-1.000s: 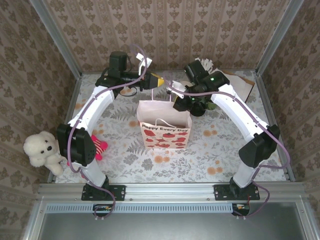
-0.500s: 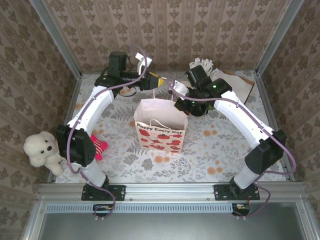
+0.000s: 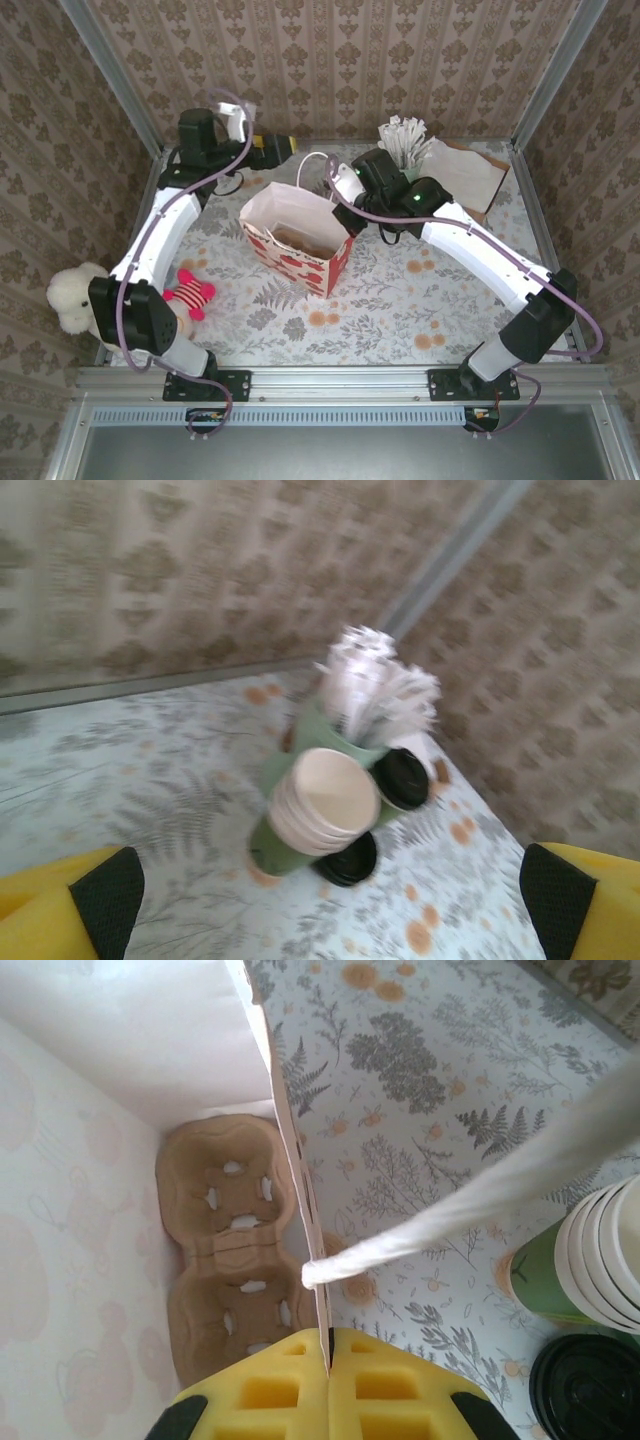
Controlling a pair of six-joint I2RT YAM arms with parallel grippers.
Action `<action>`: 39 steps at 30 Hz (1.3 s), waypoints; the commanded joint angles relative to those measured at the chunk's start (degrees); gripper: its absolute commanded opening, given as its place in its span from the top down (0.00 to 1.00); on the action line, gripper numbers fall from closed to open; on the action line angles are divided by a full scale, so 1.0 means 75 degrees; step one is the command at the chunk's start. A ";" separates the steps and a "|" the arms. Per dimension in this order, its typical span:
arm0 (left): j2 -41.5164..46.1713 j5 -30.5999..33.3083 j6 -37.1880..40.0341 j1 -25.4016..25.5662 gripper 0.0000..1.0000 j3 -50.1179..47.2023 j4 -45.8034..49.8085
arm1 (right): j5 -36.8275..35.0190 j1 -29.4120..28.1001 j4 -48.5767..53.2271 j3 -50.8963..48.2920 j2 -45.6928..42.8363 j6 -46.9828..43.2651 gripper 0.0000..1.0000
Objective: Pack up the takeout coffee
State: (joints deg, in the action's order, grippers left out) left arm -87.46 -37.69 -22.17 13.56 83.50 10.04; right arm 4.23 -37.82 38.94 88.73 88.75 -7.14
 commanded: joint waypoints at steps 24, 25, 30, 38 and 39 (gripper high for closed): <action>0.1131 0.3533 -0.1251 -0.0421 0.00 -0.0494 0.0682 | -0.2881 -0.0980 -0.0436 -0.0822 -0.0289 0.4699 1.00; 0.1122 0.3504 -0.1240 -0.0425 0.00 -0.0504 0.0698 | -0.2802 -0.0979 -0.0319 -0.0871 -0.0113 0.4757 1.00; 0.0985 0.3339 -0.1337 -0.0437 0.00 -0.0501 0.0747 | -0.2538 -0.0980 -0.0085 -0.0533 0.0262 0.4893 1.00; 0.0732 0.3024 -0.1518 -0.0437 0.00 -0.0342 0.0768 | -0.2418 -0.0902 -0.0600 -0.0819 -0.0262 0.5088 1.00; 0.0713 0.3000 -0.1535 -0.0443 0.00 -0.0348 0.0770 | -0.2339 -0.0830 -0.0724 -0.1037 -0.0255 0.5224 1.00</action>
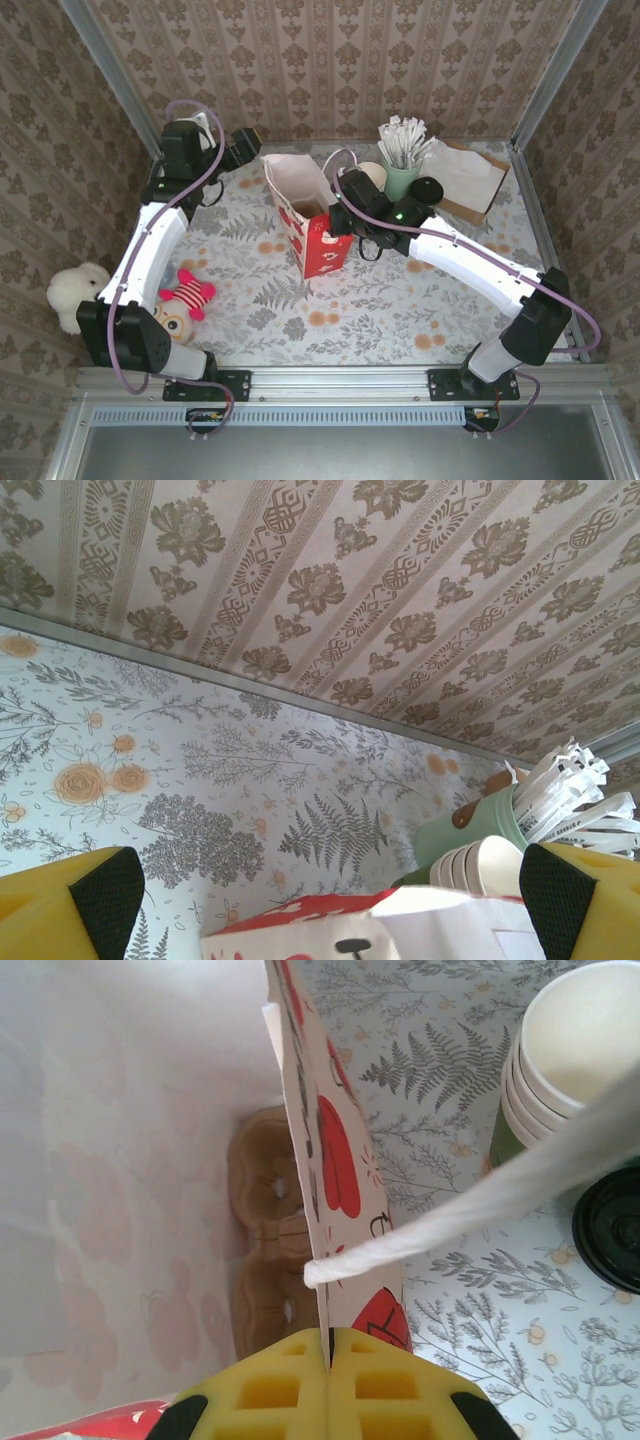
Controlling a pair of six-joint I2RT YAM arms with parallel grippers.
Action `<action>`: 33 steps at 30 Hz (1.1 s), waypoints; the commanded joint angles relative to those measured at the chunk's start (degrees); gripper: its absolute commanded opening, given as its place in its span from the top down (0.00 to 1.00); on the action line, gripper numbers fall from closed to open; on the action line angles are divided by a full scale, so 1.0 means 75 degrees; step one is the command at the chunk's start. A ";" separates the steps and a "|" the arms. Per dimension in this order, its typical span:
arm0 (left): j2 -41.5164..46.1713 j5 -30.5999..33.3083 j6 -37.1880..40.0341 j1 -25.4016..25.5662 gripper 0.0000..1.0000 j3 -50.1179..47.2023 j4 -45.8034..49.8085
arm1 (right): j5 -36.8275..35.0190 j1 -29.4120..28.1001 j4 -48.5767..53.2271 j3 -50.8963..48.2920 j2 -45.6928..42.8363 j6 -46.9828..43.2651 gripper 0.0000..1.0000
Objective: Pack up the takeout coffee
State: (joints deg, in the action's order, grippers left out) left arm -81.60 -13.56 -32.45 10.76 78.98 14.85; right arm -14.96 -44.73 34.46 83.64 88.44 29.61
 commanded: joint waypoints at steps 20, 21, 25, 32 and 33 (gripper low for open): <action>-0.0720 -0.0600 -0.0114 -0.0064 0.00 0.0826 0.1125 | 0.0915 0.0239 -0.0703 -0.0615 0.0111 0.1157 1.00; -0.0740 -0.0574 -0.0115 -0.0064 0.00 0.0841 0.1255 | 0.0917 0.0234 -0.0715 -0.0572 0.0105 0.1102 0.99; -0.0705 -0.0542 -0.0127 -0.0064 0.00 0.0839 0.1626 | 0.0994 0.0305 -0.0691 -0.0408 0.0003 0.0781 0.84; -0.0471 -0.0274 0.0022 -0.0064 0.00 0.0801 0.2021 | 0.1787 0.0969 0.0215 0.0297 0.0131 -0.0062 0.50; -0.0455 -0.0246 0.0047 -0.0064 0.00 0.0772 0.2027 | 0.1851 0.1041 0.0321 0.0413 0.0199 -0.0161 0.47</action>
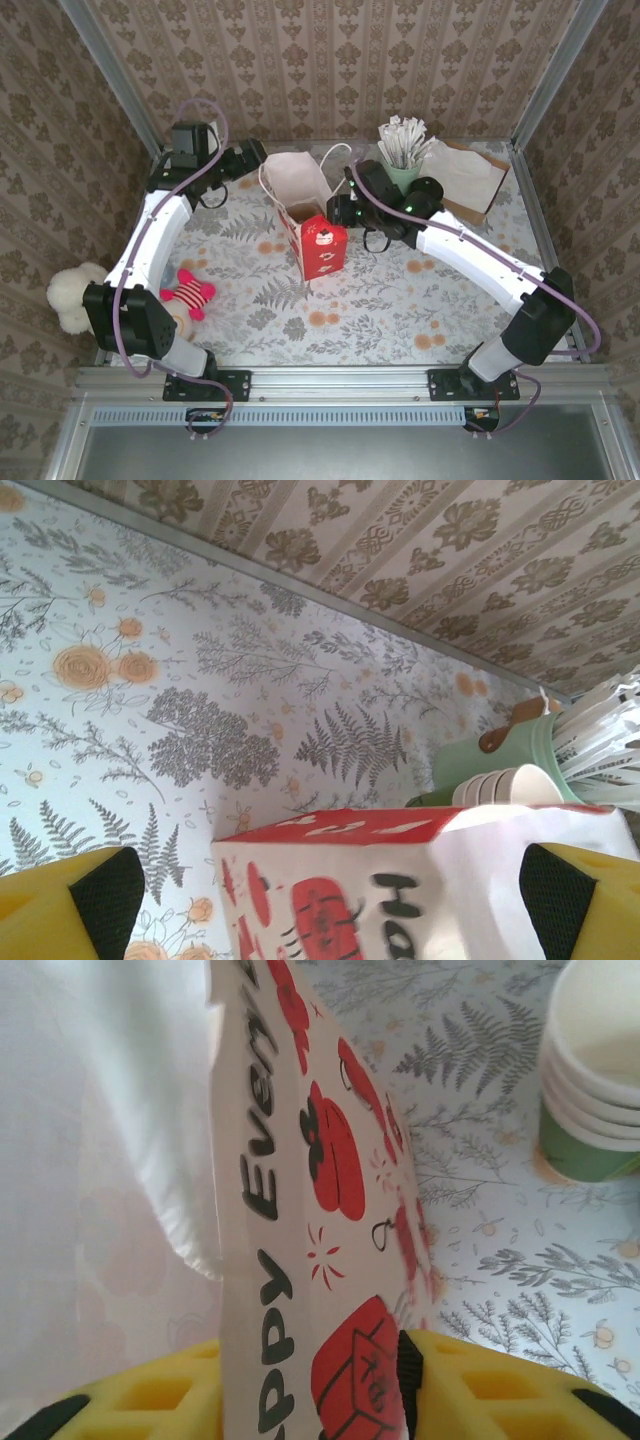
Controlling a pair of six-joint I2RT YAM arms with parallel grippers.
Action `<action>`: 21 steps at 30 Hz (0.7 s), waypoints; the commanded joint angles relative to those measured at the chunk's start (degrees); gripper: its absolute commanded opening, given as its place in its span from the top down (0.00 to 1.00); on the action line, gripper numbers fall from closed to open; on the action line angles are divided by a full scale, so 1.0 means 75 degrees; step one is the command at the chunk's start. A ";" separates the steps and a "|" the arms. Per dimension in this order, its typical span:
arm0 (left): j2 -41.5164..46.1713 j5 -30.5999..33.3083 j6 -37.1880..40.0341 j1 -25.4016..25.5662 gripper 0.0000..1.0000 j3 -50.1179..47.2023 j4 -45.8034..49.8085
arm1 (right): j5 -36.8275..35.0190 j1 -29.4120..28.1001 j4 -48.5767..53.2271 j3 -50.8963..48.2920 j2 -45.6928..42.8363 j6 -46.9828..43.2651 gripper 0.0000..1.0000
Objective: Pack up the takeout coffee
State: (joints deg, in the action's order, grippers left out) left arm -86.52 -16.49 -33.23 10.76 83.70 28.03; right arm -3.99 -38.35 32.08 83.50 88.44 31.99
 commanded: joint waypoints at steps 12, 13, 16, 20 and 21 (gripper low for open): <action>0.0129 -0.0075 0.0154 -0.0111 0.00 0.0169 0.0229 | -0.0173 0.0297 0.1917 0.2705 0.1748 -0.0989 0.52; 0.0126 -0.0063 0.0148 -0.0133 0.00 0.0172 0.0244 | -0.0337 0.0276 0.2094 0.2846 0.1831 -0.1083 0.58; 0.0139 -0.0051 0.0167 -0.0168 0.00 0.0140 0.0259 | -0.0470 0.0239 0.2278 0.2892 0.1767 -0.1347 0.83; 0.0140 -0.0061 0.0168 -0.0216 0.00 0.0139 0.0227 | 0.0053 0.0214 0.1961 0.2482 0.1241 -0.1830 0.95; 0.0140 -0.0074 0.0166 -0.0217 0.00 0.0145 0.0201 | 0.0273 0.0215 0.1844 0.2307 0.1070 -0.1918 0.97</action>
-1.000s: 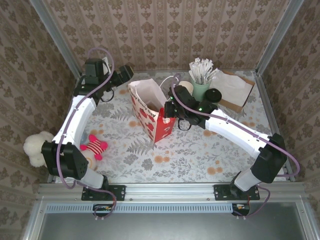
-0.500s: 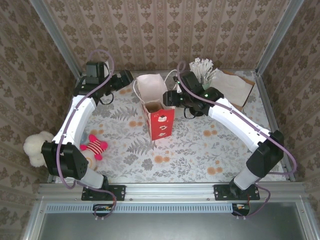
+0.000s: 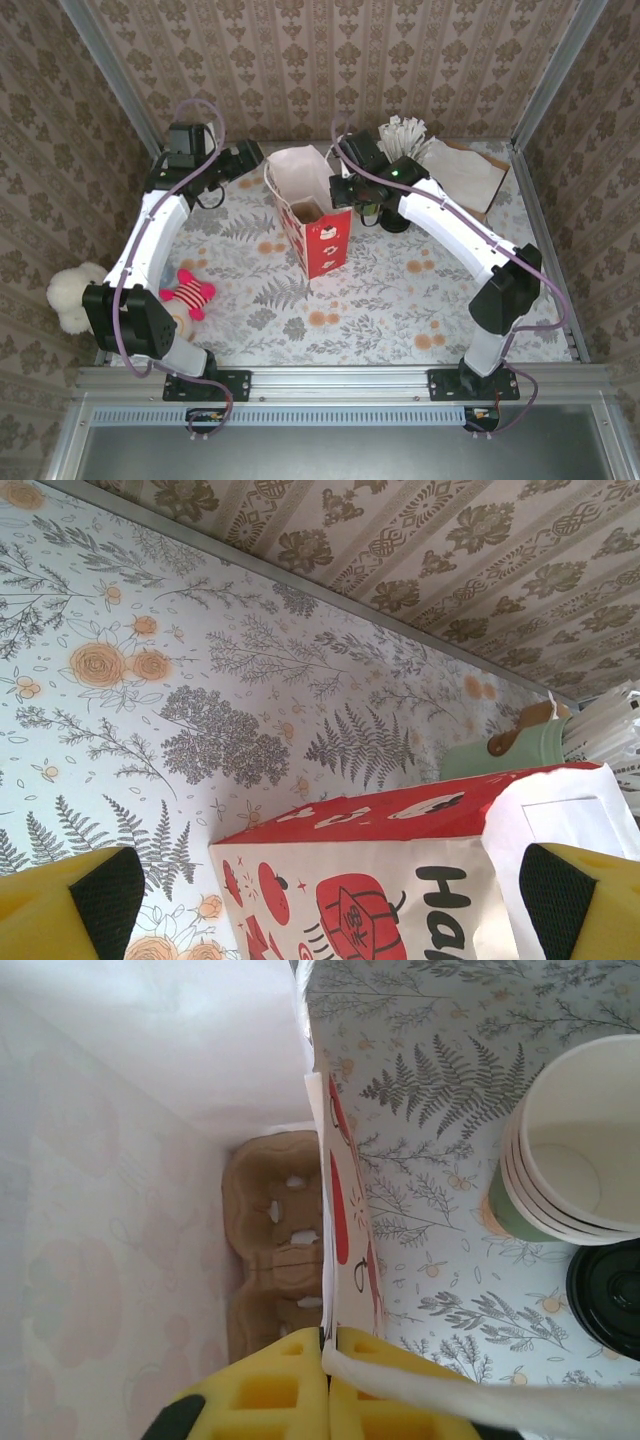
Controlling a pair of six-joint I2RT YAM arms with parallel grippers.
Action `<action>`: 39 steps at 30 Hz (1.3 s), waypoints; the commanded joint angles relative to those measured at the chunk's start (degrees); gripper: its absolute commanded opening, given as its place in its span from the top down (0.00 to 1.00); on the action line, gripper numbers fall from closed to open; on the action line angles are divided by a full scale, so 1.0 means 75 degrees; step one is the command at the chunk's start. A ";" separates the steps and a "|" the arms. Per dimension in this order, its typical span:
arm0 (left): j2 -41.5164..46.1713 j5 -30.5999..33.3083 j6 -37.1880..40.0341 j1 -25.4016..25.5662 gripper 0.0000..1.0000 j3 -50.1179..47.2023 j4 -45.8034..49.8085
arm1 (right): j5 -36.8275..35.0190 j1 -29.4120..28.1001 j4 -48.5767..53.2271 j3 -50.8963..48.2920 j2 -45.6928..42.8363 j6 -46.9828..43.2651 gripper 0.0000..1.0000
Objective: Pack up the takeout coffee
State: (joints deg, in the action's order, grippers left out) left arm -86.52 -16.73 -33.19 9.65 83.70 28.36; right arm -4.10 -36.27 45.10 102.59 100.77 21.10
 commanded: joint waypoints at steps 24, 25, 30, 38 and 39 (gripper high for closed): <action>-0.0034 0.0457 -0.0287 -0.0137 0.00 -0.0076 -0.0423 | 0.0980 0.0782 -0.0029 -0.1869 -0.3178 -0.0746 0.00; 0.0015 0.0473 -0.0365 -0.0163 0.00 -0.0172 -0.0562 | 0.0976 0.0979 -0.0214 -0.2081 -0.3421 -0.0670 0.00; 0.0154 0.0637 -0.0488 -0.0244 0.00 -0.0407 -0.0837 | 0.0721 0.2314 -0.0972 -0.3186 -0.4396 -0.0166 0.00; 0.0324 0.0984 -0.0801 -0.0381 0.00 -0.0926 -0.1314 | 0.0667 0.4232 -0.1151 -0.4184 -0.3880 0.0206 0.00; 0.0313 0.0985 -0.0819 -0.0395 0.00 -0.0948 -0.1320 | 0.0751 0.4312 -0.1244 -0.4211 -0.3682 0.0217 0.00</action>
State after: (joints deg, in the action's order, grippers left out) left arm -86.06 -10.76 -37.60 7.35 77.41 21.02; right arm 0.43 -5.78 38.52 72.18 70.26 21.17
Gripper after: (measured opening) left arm 0.997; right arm 0.999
